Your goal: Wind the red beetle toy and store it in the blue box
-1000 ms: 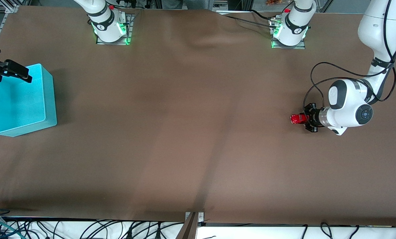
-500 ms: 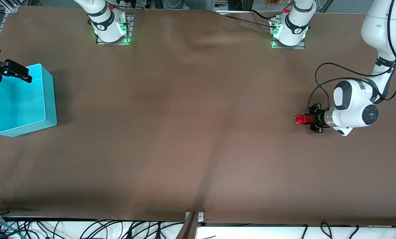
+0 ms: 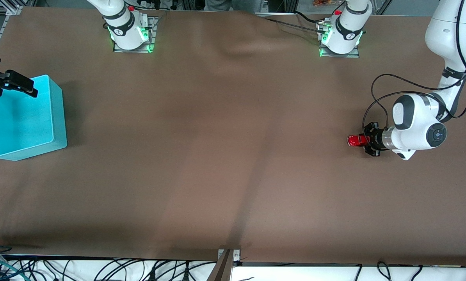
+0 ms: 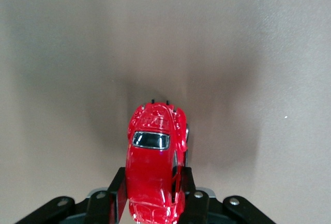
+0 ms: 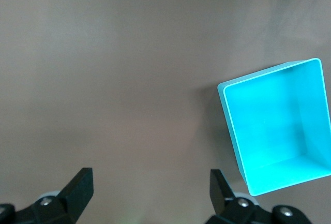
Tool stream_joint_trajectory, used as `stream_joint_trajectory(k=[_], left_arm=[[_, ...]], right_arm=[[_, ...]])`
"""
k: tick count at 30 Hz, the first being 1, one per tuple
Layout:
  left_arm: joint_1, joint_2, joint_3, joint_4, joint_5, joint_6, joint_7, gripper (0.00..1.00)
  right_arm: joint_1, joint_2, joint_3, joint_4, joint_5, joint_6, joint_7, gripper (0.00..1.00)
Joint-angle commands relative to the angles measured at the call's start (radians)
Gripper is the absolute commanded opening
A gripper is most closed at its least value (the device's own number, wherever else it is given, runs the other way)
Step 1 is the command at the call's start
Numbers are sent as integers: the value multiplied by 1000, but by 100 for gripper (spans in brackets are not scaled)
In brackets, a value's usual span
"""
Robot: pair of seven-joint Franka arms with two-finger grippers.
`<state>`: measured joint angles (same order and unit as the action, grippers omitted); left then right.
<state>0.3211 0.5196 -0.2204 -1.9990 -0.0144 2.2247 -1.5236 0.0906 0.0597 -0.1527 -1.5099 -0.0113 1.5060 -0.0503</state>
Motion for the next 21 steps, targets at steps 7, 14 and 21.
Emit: stream_joint_trajectory(k=[7,14,21], left_arm=[[12,51,6,86,28,-27,11,82],[10,50,3,86,27,-27,8,85],[9,50,0,86,27,-27,3,85]], right_arm=[[-3,9,4,25,-4,-16,7,100],[-3,9,4,25,-2,-18,7,100],[-3,9,4,25,-2,-18,7,100]])
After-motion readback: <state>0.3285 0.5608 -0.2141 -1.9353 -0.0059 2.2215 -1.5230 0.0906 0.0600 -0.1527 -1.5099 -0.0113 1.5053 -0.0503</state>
